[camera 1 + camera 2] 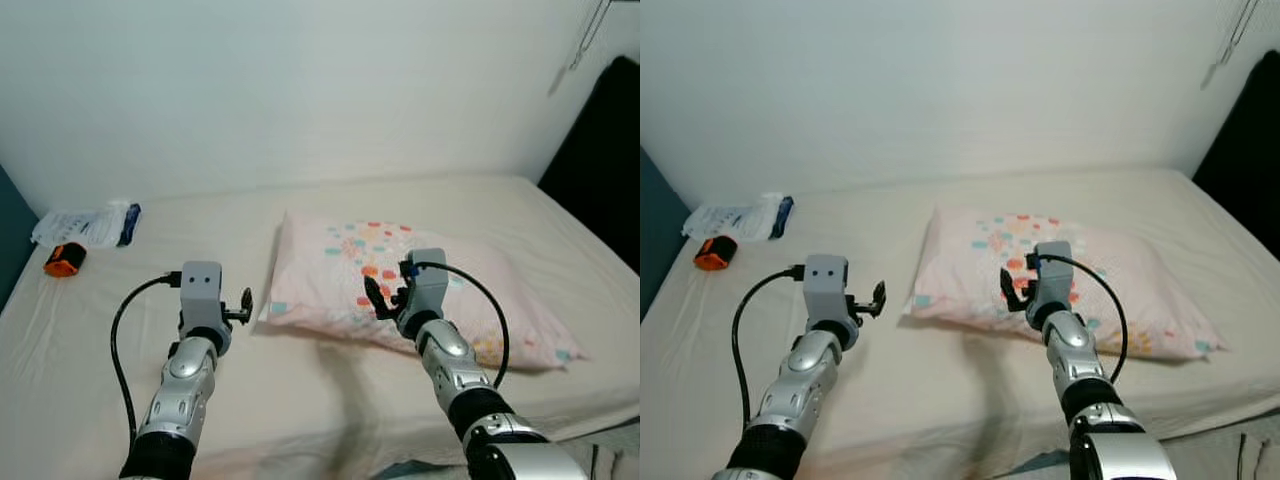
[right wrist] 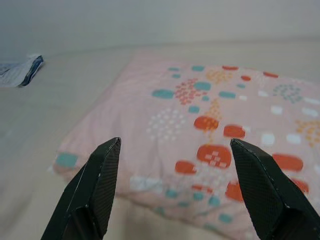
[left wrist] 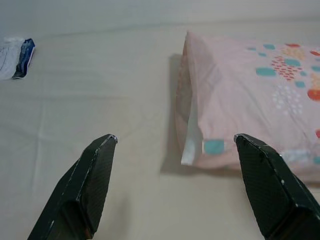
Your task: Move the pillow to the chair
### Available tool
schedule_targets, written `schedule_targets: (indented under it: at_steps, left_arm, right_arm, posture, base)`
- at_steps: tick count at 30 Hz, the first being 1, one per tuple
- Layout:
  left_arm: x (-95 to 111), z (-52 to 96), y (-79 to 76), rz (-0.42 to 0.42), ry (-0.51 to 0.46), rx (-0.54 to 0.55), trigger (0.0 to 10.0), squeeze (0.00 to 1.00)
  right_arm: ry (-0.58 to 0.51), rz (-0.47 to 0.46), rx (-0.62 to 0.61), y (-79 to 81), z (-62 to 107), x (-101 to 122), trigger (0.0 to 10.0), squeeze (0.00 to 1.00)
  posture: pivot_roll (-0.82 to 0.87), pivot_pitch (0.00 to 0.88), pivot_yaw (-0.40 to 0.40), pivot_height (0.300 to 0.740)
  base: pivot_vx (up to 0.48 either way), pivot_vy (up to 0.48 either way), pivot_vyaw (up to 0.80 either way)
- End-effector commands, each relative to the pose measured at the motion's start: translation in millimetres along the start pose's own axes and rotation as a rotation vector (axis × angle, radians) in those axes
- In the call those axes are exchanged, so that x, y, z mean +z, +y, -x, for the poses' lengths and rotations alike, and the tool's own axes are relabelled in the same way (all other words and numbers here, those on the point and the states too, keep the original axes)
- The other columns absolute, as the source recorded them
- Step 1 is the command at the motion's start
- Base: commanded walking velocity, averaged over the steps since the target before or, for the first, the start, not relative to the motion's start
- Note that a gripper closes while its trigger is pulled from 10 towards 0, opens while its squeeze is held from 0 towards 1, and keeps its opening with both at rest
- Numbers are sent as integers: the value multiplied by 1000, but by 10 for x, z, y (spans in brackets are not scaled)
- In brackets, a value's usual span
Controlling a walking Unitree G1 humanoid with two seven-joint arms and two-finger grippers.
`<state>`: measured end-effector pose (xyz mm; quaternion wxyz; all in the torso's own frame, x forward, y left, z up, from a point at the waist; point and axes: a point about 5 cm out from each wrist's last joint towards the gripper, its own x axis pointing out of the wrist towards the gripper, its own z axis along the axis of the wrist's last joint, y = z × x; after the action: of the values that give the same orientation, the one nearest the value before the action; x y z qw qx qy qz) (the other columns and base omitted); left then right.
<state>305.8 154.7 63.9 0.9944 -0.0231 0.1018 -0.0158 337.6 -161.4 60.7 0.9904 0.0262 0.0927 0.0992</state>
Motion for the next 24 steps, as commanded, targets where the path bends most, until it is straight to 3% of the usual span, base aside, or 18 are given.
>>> schedule_targets:
  at_steps: [1, 24]
  left_arm:
    - [-29, 19, 5, -1, 7, 1, 10000, 0]
    - [7, 13, 39, -39, 17, -21, 10000, 0]
  right_arm:
    - [15, -8, -5, -4, 6, -28, 10000, 0]
    - [17, -34, -17, 35, 19, -77, 10000, 0]
  posture:
    - [2, 0, -35, 740]
    - [25, 0, -6, 740]
  base:
    - [-401, 0, 0]
    - [0, 0, 0]
